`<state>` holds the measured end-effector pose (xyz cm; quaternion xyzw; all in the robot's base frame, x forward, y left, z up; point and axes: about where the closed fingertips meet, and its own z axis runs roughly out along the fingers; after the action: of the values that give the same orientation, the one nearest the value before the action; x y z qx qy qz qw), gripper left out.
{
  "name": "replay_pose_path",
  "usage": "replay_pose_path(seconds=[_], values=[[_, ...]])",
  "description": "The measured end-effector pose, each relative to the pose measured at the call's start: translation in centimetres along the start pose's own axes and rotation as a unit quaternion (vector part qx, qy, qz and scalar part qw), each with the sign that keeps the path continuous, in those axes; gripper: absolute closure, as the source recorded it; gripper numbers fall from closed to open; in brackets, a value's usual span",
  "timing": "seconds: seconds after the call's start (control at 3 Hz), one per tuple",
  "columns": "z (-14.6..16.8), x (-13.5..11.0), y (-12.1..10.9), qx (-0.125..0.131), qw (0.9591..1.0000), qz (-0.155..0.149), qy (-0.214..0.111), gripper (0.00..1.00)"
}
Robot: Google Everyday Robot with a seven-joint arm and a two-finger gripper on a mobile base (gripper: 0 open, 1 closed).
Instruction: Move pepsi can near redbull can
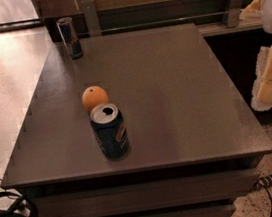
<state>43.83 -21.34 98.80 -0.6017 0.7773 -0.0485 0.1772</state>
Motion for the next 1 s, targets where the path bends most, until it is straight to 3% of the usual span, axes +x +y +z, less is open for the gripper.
replay_pose_path(seconds=[0.33, 0.67, 1.0], values=[[0.0, 0.0, 0.0, 0.0, 1.0, 0.0, 0.0, 0.0], [1.4, -1.3, 0.8, -0.018, 0.9977, -0.002, -0.065, 0.0], [3.5, -4.0, 1.9, -0.037, 0.9882, -0.009, -0.149, 0.0]])
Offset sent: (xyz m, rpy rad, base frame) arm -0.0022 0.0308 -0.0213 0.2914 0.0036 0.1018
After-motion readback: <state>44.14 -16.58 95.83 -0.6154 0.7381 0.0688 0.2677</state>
